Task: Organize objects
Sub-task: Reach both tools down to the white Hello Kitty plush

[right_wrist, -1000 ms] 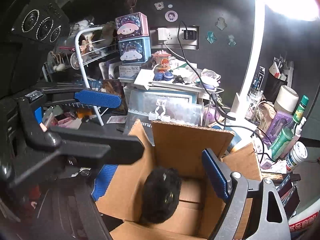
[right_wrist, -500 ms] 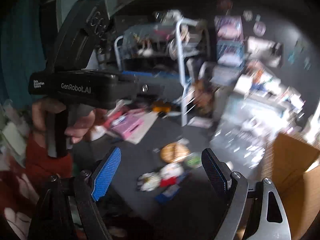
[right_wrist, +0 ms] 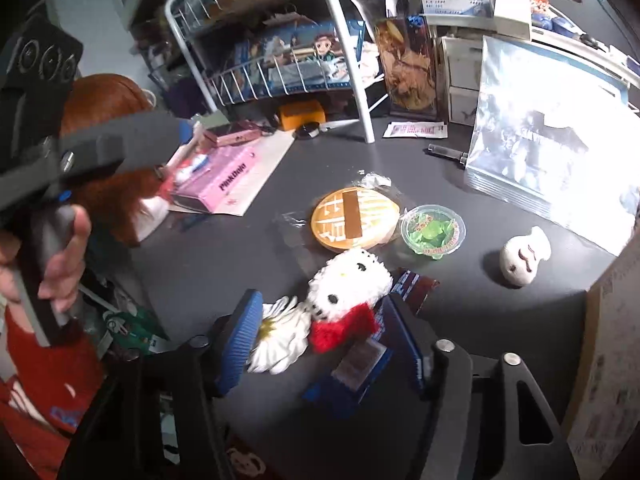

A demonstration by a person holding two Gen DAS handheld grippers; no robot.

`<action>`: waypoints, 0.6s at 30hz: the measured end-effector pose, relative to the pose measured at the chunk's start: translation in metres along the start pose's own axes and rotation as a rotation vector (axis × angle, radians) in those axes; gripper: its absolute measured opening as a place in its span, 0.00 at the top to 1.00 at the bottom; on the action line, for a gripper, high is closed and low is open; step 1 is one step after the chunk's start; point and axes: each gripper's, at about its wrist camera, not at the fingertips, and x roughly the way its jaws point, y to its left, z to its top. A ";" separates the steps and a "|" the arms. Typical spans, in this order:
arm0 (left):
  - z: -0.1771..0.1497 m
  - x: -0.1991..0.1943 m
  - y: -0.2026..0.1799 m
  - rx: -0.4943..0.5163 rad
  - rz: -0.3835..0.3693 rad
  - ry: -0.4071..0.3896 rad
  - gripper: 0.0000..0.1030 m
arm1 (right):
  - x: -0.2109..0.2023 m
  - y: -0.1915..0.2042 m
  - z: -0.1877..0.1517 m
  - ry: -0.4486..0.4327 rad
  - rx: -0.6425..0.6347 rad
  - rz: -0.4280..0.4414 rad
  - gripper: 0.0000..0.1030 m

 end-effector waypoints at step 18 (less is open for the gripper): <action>-0.001 0.011 0.005 -0.006 -0.053 0.058 0.01 | 0.019 -0.005 0.008 0.031 -0.046 -0.038 0.71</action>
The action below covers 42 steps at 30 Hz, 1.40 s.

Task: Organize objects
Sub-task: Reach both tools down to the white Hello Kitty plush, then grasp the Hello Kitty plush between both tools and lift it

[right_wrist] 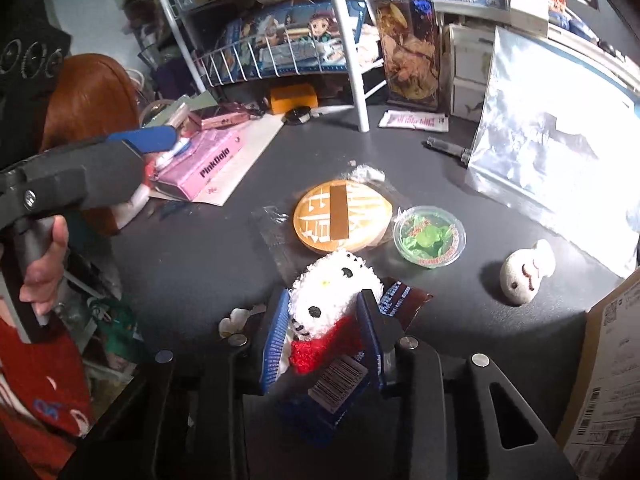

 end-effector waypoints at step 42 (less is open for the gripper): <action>0.149 0.056 -0.209 0.241 -0.458 0.173 0.80 | -0.239 -0.077 0.019 -0.319 -0.042 -0.347 0.71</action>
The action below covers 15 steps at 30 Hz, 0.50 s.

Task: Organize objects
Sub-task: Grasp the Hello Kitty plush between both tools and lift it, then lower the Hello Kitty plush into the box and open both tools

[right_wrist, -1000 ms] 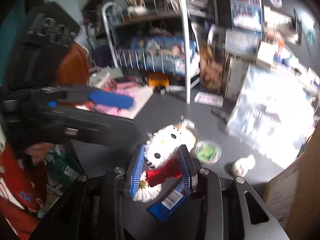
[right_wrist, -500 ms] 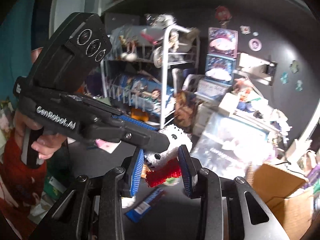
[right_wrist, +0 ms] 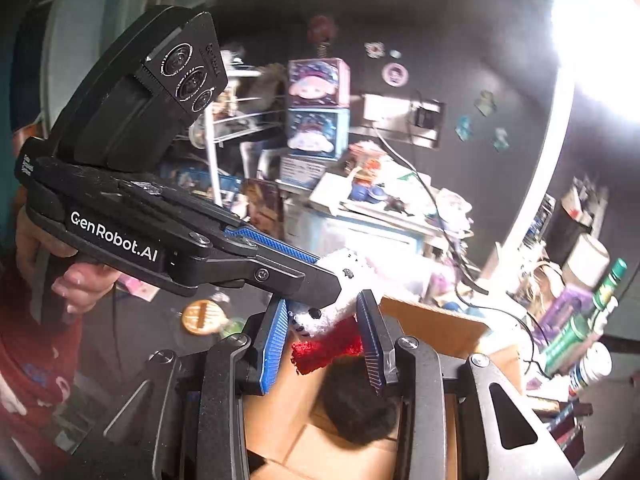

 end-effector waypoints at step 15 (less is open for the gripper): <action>0.010 0.026 -0.020 0.065 0.104 0.025 0.24 | -0.002 -0.034 -0.021 0.086 0.048 -0.055 0.30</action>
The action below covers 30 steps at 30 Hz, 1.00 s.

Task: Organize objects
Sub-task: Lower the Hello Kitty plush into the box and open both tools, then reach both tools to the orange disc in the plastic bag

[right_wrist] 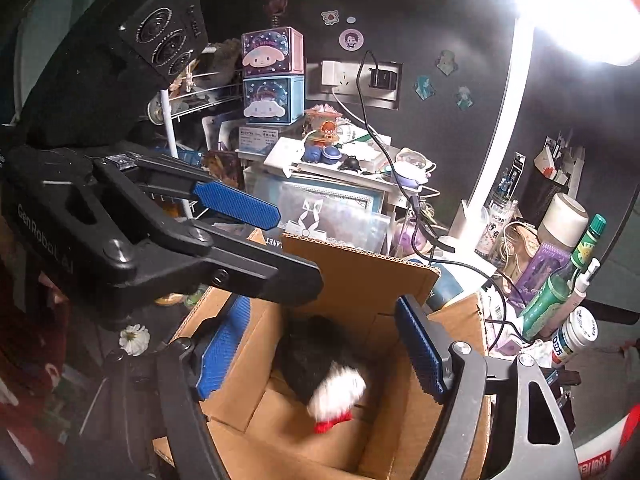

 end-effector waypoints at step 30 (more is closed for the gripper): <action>-0.193 -0.149 0.146 -0.294 0.479 -0.206 0.17 | 0.128 0.202 -0.008 0.229 -0.036 0.579 0.00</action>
